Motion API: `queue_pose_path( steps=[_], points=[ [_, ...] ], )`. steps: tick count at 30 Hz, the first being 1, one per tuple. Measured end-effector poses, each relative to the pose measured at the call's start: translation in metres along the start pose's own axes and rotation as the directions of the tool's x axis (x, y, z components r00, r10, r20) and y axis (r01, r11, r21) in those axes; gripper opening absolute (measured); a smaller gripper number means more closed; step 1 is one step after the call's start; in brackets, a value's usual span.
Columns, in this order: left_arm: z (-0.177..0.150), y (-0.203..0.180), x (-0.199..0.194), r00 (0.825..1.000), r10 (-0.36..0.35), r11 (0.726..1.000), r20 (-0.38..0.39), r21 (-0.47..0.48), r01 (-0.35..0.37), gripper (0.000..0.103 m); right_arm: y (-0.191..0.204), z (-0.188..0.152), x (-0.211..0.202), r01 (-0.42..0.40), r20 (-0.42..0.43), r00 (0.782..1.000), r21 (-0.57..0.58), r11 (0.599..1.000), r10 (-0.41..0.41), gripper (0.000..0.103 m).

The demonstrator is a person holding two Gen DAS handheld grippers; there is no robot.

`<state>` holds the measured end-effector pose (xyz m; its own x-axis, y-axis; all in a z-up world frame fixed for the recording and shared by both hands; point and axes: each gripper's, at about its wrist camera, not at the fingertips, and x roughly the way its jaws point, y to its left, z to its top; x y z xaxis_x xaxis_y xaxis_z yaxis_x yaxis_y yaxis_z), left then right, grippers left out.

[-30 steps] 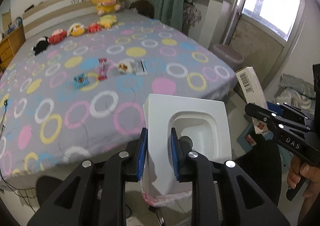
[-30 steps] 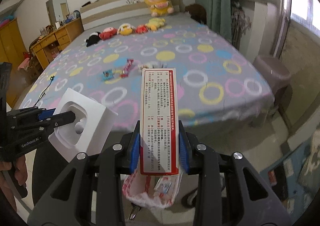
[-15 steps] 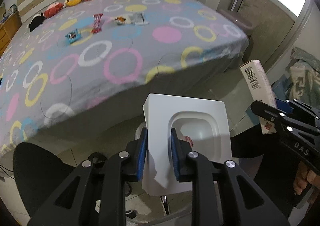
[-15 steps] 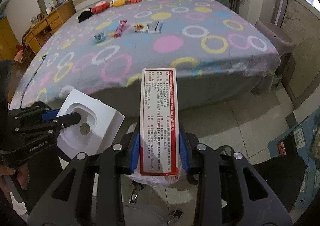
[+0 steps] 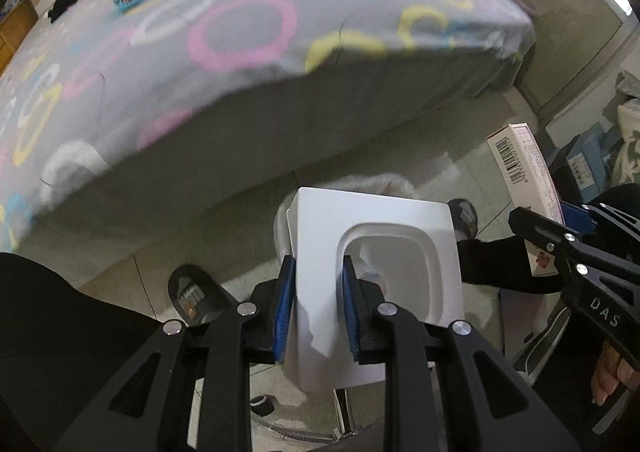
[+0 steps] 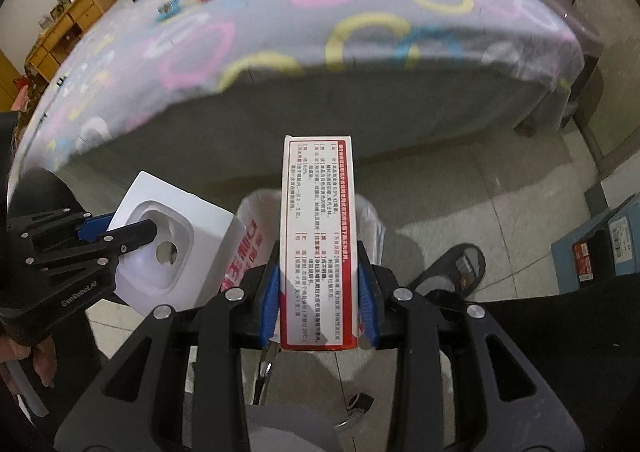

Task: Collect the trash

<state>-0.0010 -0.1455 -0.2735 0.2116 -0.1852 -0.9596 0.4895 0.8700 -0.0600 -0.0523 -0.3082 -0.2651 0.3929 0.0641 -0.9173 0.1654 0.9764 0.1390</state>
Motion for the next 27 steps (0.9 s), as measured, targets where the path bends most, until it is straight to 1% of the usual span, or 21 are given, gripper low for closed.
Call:
queue_pose_path(
  steps=[4,9,11,13,19,23,27],
  points=[
    [-0.004,0.005,0.033,0.998,0.005,1.000,-0.066,-0.022,-0.007,0.023,-0.002,-0.001,0.029,0.007,-0.050,0.999,0.016,1.000,-0.006,0.032],
    [-0.006,0.011,0.061,0.991,-0.005,0.999,-0.131,-0.048,-0.001,0.023,-0.002,0.002,0.053,0.000,-0.092,0.996,0.021,1.000,0.002,0.032],
    [-0.006,0.012,0.068,0.990,-0.009,0.999,-0.143,-0.052,0.002,0.023,-0.002,0.004,0.062,0.008,-0.105,0.994,0.018,1.000,-0.006,0.032],
    [-0.006,0.011,0.077,0.988,0.004,0.999,-0.156,-0.049,-0.012,0.023,-0.002,0.005,0.074,0.006,-0.127,0.992,0.024,1.000,-0.003,0.032],
    [-0.003,0.010,0.102,0.979,0.015,0.997,-0.203,-0.073,-0.030,0.023,0.002,-0.002,0.103,0.012,-0.195,0.981,0.012,1.000,-0.009,0.032],
    [-0.002,0.005,0.120,0.974,0.031,0.997,-0.226,-0.062,-0.046,0.024,0.005,-0.003,0.119,0.008,-0.227,0.974,0.004,1.000,-0.007,0.032],
    [-0.003,0.002,0.132,0.970,0.026,0.997,-0.242,-0.059,-0.041,0.024,0.004,-0.005,0.135,0.006,-0.258,0.966,0.012,1.000,-0.003,0.032]
  ],
)
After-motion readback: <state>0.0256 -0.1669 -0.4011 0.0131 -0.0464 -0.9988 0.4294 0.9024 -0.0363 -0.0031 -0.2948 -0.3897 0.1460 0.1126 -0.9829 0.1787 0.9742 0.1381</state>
